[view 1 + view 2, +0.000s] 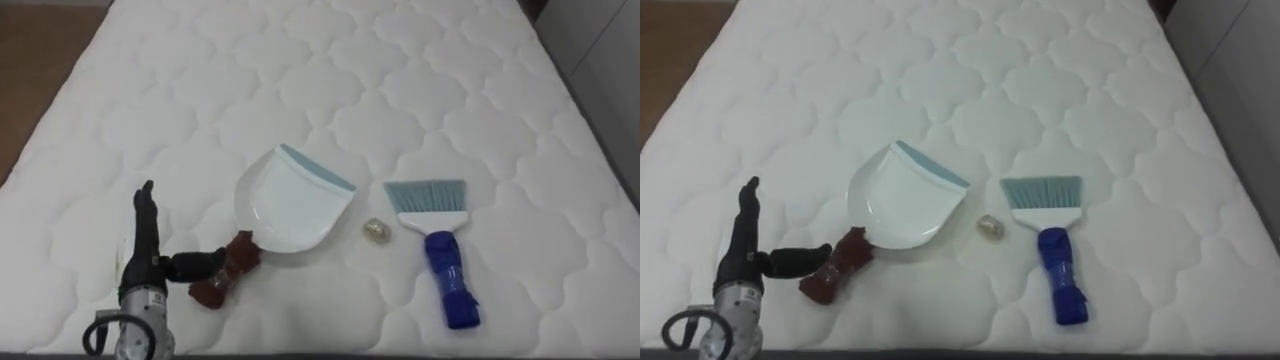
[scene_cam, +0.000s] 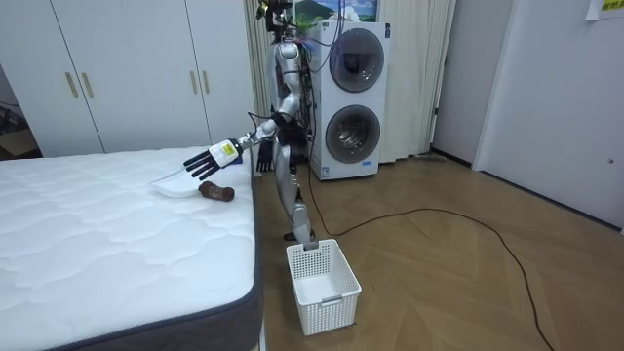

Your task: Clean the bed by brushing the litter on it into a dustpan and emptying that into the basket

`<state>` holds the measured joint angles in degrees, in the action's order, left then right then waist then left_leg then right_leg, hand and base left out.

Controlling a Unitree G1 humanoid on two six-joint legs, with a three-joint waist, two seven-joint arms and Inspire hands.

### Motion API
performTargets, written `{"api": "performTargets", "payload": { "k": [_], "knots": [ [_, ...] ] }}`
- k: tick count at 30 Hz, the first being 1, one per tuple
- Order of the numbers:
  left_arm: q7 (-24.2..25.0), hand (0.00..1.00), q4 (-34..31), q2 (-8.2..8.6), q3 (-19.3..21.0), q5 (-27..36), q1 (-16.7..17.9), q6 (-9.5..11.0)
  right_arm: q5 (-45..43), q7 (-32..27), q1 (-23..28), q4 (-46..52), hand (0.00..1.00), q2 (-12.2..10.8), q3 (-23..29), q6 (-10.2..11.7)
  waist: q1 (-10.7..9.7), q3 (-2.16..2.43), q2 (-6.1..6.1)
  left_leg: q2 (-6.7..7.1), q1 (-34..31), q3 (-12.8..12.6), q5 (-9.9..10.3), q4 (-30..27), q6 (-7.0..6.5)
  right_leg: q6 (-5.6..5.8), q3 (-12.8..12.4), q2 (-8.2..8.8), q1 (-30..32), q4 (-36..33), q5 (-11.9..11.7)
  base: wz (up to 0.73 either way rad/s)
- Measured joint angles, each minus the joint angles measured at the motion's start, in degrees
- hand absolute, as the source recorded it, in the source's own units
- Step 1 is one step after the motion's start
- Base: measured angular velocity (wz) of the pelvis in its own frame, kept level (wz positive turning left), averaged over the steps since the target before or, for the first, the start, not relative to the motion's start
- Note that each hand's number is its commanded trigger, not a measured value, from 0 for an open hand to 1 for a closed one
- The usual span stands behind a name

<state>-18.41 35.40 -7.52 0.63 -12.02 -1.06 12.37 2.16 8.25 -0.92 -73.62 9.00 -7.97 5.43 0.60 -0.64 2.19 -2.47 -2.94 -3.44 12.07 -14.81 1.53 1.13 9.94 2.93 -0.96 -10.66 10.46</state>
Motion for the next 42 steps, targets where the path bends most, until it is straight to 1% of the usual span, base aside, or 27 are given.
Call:
{"api": "performTargets", "payload": {
  "k": [2,5,7,8,10,13,16,17,18,20,21,23,24,28,33,35,37,40,42],
  "knots": [
    [0.01,0.0,2.24,0.0,-0.47,0.02,-1.15,-0.01,-0.03,-0.22,-0.42,0.03,0.0,0.0,-1.37,-0.01,-0.37,-0.1,-0.09,-0.04,-1.15,-0.02,0.0,-0.44,0.0,-0.07,-0.05,-0.01,1.01,-0.04,-0.08,0.0],
    [-0.03,0.0,4.82,-0.03,-2.73,0.07,-2.79,0.06,-0.05,-1.2,-1.4,0.02,0.0,-0.04,-2.64,0.07,-0.5,-0.25,-0.32,-0.1,-2.32,-0.22,-0.06,-0.55,-0.09,-0.06,-0.44,-0.04,2.39,-0.07,-0.35,-0.06],
    [-0.3,0.0,7.64,-0.06,-4.84,0.31,-4.27,0.08,0.2,-1.9,-2.23,-0.05,0.0,-0.05,-4.06,0.16,-1.41,-0.36,-0.5,-0.08,-3.04,-0.18,-0.08,-0.65,-0.13,-0.01,-0.36,-0.02,2.97,-0.08,-0.43,0.0],
    [-0.42,0.0,8.05,-0.06,-5.22,0.5,-4.53,0.08,0.25,-1.98,-2.41,-0.1,0.0,-0.06,-4.49,0.17,-1.79,-0.35,-0.53,-0.08,-3.43,-0.14,-0.08,-0.75,-0.14,-0.02,-0.34,-0.02,3.24,-0.13,-0.45,0.0],
    [-1.14,0.0,10.08,0.07,-6.58,1.5,-6.41,0.15,0.48,-2.44,-3.56,-0.57,0.0,-0.06,-5.15,0.17,-2.37,-0.54,-0.91,-0.09,-4.72,-0.13,-0.21,-0.86,-0.27,-0.09,-0.41,-0.03,4.5,-0.17,-0.69,-0.02],
    [-1.57,0.0,11.66,0.0,-6.73,3.71,-8.35,0.21,1.35,-3.37,-4.34,-1.28,0.0,-0.03,-6.38,0.17,-3.21,-0.62,-1.3,-0.11,-5.81,-0.5,-0.22,-0.87,-0.3,-0.07,-0.85,-0.02,6.16,-0.4,-0.74,-0.07],
    [-2.07,0.0,14.46,-0.01,-6.84,6.89,-9.91,0.9,2.06,-3.5,-5.84,-2.13,0.0,0.02,-6.88,0.13,-3.25,-0.74,-1.52,-0.17,-6.44,-0.42,-0.23,-0.83,-0.31,-0.07,-1.28,-0.02,7.65,-1.29,-0.74,-0.2],
    [-2.18,0.0,14.98,-0.02,-6.84,6.91,-10.11,0.9,2.09,-3.47,-5.93,-2.29,0.0,0.02,-7.13,0.13,-3.22,-0.77,-1.54,-0.17,-6.47,-0.26,-0.23,-0.78,-0.31,-0.07,-1.29,-0.02,7.96,-1.48,-0.74,-0.26],
    [-2.19,0.0,15.85,-0.07,-7.08,7.07,-10.41,0.9,2.14,-3.5,-6.53,-2.5,0.0,0.03,-7.17,0.09,-3.28,-0.99,-1.77,-0.14,-6.48,0.46,-0.23,-0.73,-0.31,-0.07,-1.01,0.0,8.3,-1.86,-0.74,-0.21],
    [-2.17,0.0,15.96,-0.07,-7.69,8.02,-10.62,0.9,2.23,-3.78,-6.76,-2.53,0.0,0.03,-7.72,0.0,-3.42,-1.07,-1.86,-0.11,-6.71,0.45,-0.23,-0.58,-0.3,-0.07,-0.9,0.03,8.78,-1.97,-0.74,-0.11],
    [-2.16,0.0,16.35,-0.05,-7.78,8.05,-11.14,0.9,2.24,-3.84,-6.97,-2.54,0.0,0.04,-8.19,-0.01,-3.71,-1.18,-1.9,-0.12,-7.0,0.45,-0.23,-0.58,-0.3,-0.07,-0.86,0.03,9.05,-1.99,-0.74,0.0],
    [-2.14,0.0,16.52,0.02,-7.89,8.08,-11.83,0.9,2.28,-3.87,-7.09,-2.7,0.0,0.04,-8.79,-0.01,-4.0,-1.25,-1.85,-0.12,-7.42,0.46,-0.23,-0.58,-0.3,-0.07,-0.84,0.02,9.47,-2.03,-0.74,0.0],
    [-2.14,0.0,16.6,0.0,-8.52,8.07,-12.23,0.9,2.27,-3.92,-7.3,-2.72,0.0,0.03,-8.83,-0.02,-4.12,-1.34,-1.83,-0.11,-7.54,0.45,-0.23,-0.53,-0.3,-0.07,-0.81,0.03,9.59,-2.06,-0.74,0.0],
    [-1.87,0.0,18.28,0.09,-9.89,8.05,-13.12,0.91,2.1,-3.99,-7.63,-2.72,0.0,-0.04,-8.9,-0.03,-4.46,-1.47,-1.7,-0.1,-8.31,0.42,-0.23,-0.65,-0.3,-0.07,-0.72,0.03,10.26,-2.12,-0.74,0.0],
    [-1.34,0.0,19.75,0.21,-9.94,8.08,-13.19,0.92,2.1,-4.41,-8.57,-2.82,0.0,-0.06,-8.84,-0.12,-5.03,-1.53,-1.78,-0.12,-10.08,0.47,-0.23,-0.94,-0.31,-0.12,-0.65,0.08,12.35,-2.9,-0.76,0.0],
    [-1.32,0.0,21.83,0.25,-10.34,8.15,-13.97,0.92,2.09,-4.5,-8.94,-3.14,0.0,-0.05,-8.91,-0.35,-5.03,-1.6,-1.85,-0.15,-10.24,0.45,-0.23,-0.94,-0.31,-0.12,-0.5,0.09,12.63,-3.02,-0.76,-0.02],
    [-1.54,0.0,23.07,0.16,-10.22,8.81,-15.51,0.91,2.07,-5.26,-9.34,-3.2,0.0,0.02,-8.92,-0.74,-4.82,-1.78,-2.03,-0.18,-11.33,0.3,-0.28,-0.94,-0.32,-0.12,-0.6,0.12,14.14,-3.56,-0.76,-0.06],
    [-2.47,0.0,24.29,0.07,-10.0,8.82,-16.16,0.59,2.16,-5.75,-9.56,-3.19,0.0,0.07,-8.92,-1.76,-4.82,-1.86,-2.15,-0.21,-11.56,0.22,-0.29,-0.89,-0.32,-0.12,-0.56,0.14,14.93,-4.05,-0.76,-0.11],
    [-2.68,0.0,24.58,0.04,-9.91,8.9,-16.4,0.24,2.18,-5.81,-9.92,-3.18,0.0,0.08,-9.35,-1.85,-4.83,-1.91,-2.2,-0.21,-11.63,0.21,-0.29,-0.87,-0.32,-0.12,-0.53,0.17,15.1,-4.12,-0.76,-0.08]
  ]
}}
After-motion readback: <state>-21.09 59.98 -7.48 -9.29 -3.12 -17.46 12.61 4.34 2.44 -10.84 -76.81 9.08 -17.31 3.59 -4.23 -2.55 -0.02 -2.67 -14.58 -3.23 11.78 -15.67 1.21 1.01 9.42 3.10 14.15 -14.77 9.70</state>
